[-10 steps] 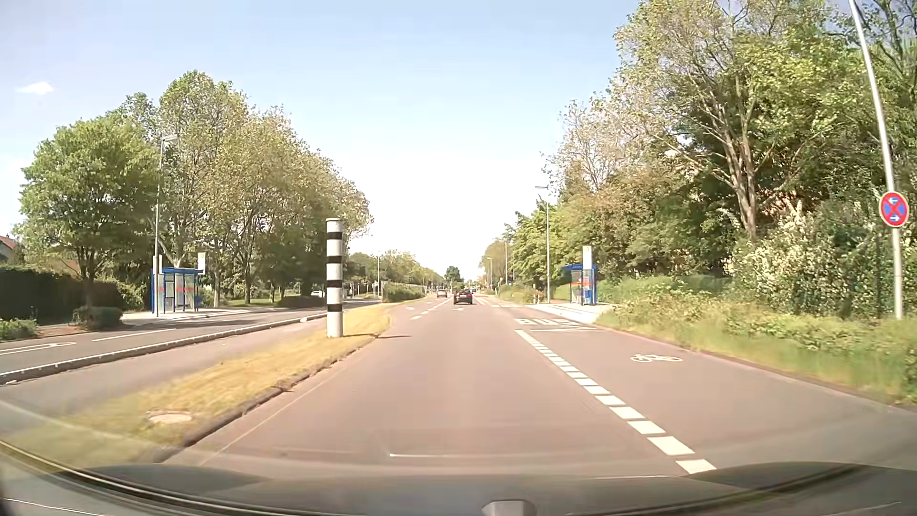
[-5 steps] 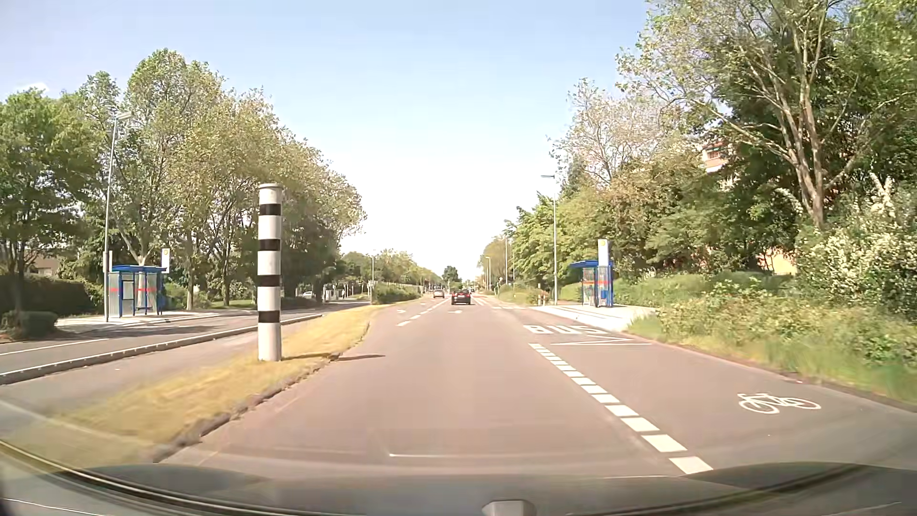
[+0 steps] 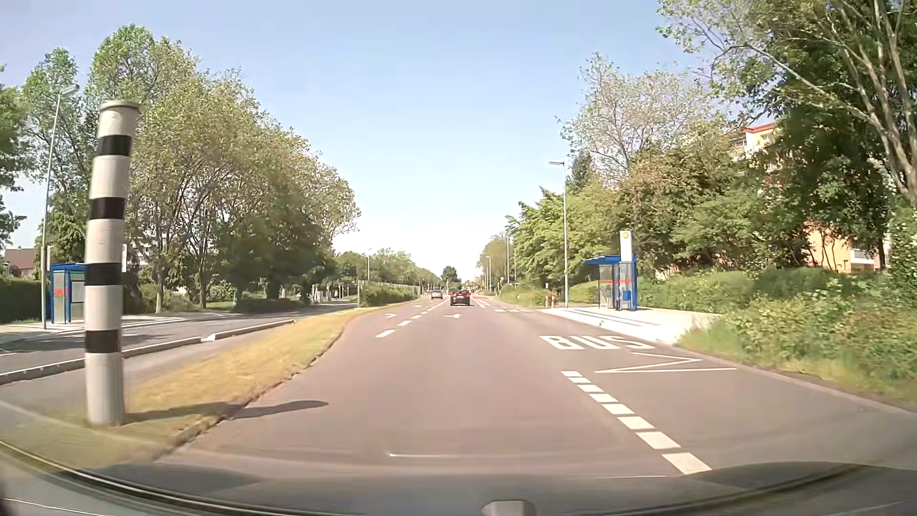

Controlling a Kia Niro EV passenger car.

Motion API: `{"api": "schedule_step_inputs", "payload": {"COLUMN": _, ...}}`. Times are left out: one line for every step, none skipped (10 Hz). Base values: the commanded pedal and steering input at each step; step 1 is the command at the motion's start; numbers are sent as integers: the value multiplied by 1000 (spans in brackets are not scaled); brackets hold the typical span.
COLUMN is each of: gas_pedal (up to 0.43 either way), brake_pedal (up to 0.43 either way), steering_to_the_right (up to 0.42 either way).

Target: Follow the waypoints while adhering to traffic rules and regulations

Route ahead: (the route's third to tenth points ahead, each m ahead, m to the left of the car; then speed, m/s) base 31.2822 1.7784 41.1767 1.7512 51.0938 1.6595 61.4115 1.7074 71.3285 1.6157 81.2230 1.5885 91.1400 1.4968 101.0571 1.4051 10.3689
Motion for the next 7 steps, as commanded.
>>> {"api": "schedule_step_inputs", "payload": {"gas_pedal": 67, "brake_pedal": 0, "steering_to_the_right": -3}}
{"api": "schedule_step_inputs", "payload": {"gas_pedal": 67, "brake_pedal": 0, "steering_to_the_right": -3}}
{"api": "schedule_step_inputs", "payload": {"gas_pedal": 67, "brake_pedal": 0, "steering_to_the_right": -3}}
{"api": "schedule_step_inputs", "payload": {"gas_pedal": 67, "brake_pedal": 0, "steering_to_the_right": -3}}
{"api": "schedule_step_inputs", "payload": {"gas_pedal": 67, "brake_pedal": 0, "steering_to_the_right": -3}}
{"api": "schedule_step_inputs", "payload": {"gas_pedal": 79, "brake_pedal": 0, "steering_to_the_right": -3}}
{"api": "schedule_step_inputs", "payload": {"gas_pedal": 79, "brake_pedal": 0, "steering_to_the_right": -3}}
